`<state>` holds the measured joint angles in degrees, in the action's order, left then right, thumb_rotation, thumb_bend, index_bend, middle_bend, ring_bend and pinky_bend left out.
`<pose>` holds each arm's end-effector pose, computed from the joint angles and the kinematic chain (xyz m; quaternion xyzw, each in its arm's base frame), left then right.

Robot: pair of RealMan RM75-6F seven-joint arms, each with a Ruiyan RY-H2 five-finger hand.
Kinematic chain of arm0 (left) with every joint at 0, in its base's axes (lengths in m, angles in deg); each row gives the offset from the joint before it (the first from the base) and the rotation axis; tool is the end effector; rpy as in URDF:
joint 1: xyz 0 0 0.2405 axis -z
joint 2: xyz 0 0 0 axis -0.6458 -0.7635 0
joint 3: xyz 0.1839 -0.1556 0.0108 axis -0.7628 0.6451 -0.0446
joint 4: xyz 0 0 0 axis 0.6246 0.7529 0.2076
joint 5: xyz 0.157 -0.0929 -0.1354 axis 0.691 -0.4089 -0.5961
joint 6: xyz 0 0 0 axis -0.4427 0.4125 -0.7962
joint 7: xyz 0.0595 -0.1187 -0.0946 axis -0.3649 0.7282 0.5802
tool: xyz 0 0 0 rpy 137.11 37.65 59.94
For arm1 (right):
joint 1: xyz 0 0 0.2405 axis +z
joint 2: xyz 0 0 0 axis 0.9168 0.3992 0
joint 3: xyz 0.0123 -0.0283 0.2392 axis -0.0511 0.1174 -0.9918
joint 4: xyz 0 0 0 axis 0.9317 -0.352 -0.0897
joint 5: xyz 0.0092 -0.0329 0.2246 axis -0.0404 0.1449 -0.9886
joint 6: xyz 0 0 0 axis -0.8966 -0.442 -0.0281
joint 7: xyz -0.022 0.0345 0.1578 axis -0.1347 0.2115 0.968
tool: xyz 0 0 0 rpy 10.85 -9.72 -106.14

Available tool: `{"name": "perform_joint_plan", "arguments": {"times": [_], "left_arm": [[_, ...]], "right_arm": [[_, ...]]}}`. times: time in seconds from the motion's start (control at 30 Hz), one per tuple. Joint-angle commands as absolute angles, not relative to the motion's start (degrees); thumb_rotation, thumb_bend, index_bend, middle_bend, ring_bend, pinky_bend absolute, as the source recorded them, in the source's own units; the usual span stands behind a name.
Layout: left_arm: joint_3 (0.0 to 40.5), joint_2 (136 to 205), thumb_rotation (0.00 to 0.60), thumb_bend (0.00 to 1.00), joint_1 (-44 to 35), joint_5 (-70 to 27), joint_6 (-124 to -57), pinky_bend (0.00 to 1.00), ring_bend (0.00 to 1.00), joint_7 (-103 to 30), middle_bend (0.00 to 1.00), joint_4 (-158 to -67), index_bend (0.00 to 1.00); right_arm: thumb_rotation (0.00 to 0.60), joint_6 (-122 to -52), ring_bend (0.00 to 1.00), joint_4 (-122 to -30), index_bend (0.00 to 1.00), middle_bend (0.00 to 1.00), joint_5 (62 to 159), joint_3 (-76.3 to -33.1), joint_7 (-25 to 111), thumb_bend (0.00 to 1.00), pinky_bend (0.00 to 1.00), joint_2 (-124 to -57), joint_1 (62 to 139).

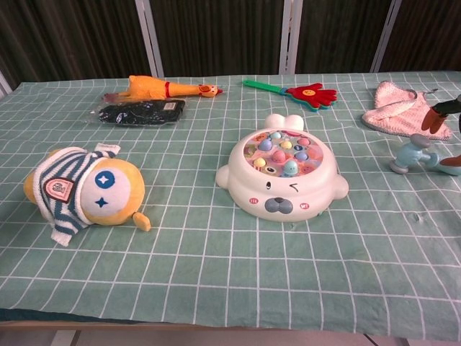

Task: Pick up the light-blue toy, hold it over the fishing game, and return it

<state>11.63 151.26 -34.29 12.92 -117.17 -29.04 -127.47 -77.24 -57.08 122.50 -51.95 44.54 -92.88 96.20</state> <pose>-0.2938 0.1922 0.1415 -0.6312 -0.3483 -0.4432 0.5328 -0.3281 -0.3704 0.0492 0.6754 -0.3900 0.2885 0.5554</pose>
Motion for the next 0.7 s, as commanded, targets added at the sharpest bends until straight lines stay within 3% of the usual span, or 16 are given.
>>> {"name": "perform_joint_plan", "arguments": {"times": [0.03,0.2,0.27,0.37,0.5,0.7], "left_arm": [[11.7,151.3,0.6,0.47,-34.4,12.9,-117.3,0.01,0.0,-29.0,0.0,-127.4,0.03],[11.6,151.4,0.6,0.47,-34.5,13.3,-117.8,0.01,0.0,-29.3,0.0,-127.5,0.03],[11.6,151.5,0.6,0.47,-34.6,13.5,-118.1,0.01,0.0,-29.6,0.0,-127.5,0.03],[11.5,151.7,0.6,0.46,-34.9,14.0,-118.6,0.01,0.0,-30.1,0.0,-127.5,0.03],[11.3,151.9,0.6,0.46,-35.3,14.7,-119.7,0.01,0.0,-31.0,0.0,-127.5,0.03],[10.8,152.1,0.6,0.45,-35.6,15.4,-119.8,0.01,0.0,-32.8,0.0,-127.9,0.03]], "right_arm": [[0.6,-84.9,0.55,-68.1,0.34,0.36,125.4,-50.5,41.7,0.33,0.59,-86.1,92.3],[0.6,-90.6,0.13,-91.4,0.03,0.05,124.5,-46.7,29.5,0.33,0.34,-73.0,85.9],[0.6,-94.8,0.04,-99.1,0.0,0.0,125.1,-45.1,25.2,0.32,0.28,-69.7,82.9],[0.6,-103.9,0.0,-103.7,0.0,0.0,130.3,-42.6,22.0,0.28,0.24,-69.2,77.7],[0.6,-113.7,0.0,-100.7,0.0,0.0,137.3,-41.2,23.0,0.27,0.13,-73.3,72.6],[0.6,-112.0,0.0,-98.3,0.0,0.0,135.9,-42.2,20.9,0.27,0.01,-75.3,72.3]]}}
